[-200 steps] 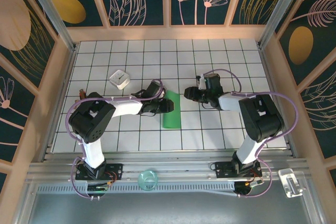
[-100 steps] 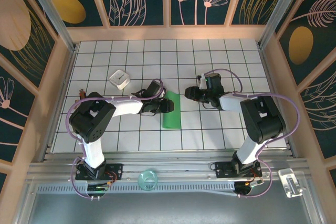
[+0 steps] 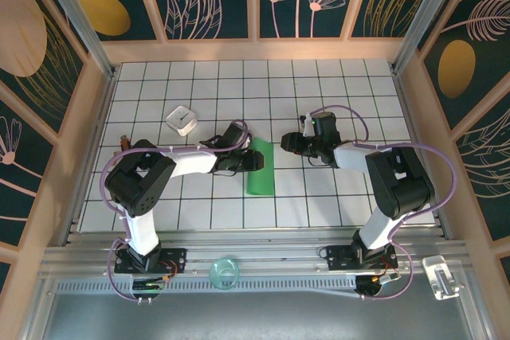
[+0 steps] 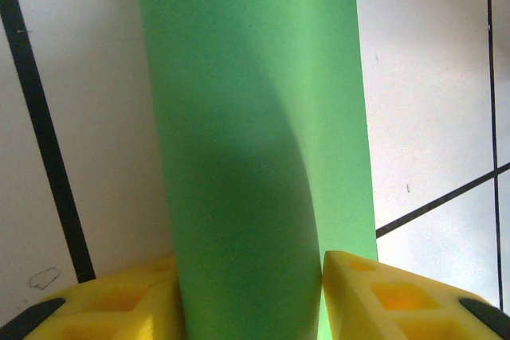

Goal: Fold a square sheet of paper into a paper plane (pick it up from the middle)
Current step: First fold the square sheet of paper in half at the center of the table.

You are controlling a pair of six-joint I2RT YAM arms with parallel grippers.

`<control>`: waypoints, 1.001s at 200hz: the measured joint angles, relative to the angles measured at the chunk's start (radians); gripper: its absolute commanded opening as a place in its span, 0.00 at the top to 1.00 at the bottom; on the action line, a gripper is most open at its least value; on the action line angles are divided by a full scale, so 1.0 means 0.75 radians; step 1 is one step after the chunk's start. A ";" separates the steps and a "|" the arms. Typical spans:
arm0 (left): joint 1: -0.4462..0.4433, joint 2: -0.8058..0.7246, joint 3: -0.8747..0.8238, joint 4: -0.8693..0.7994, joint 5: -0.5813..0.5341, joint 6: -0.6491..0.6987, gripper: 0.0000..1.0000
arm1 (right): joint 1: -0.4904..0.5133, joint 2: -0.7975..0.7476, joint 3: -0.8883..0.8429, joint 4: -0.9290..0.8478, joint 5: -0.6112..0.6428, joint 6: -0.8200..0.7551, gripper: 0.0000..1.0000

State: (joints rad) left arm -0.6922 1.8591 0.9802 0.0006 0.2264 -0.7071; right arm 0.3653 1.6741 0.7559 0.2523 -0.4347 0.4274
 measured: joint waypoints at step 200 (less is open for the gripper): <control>0.047 -0.035 -0.032 -0.023 -0.003 0.102 0.55 | 0.000 0.000 0.000 -0.004 0.001 0.001 0.56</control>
State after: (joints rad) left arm -0.6567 1.8328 0.9565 -0.0166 0.2241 -0.6304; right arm 0.3653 1.6741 0.7559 0.2493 -0.4343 0.4278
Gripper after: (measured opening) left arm 0.446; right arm 0.444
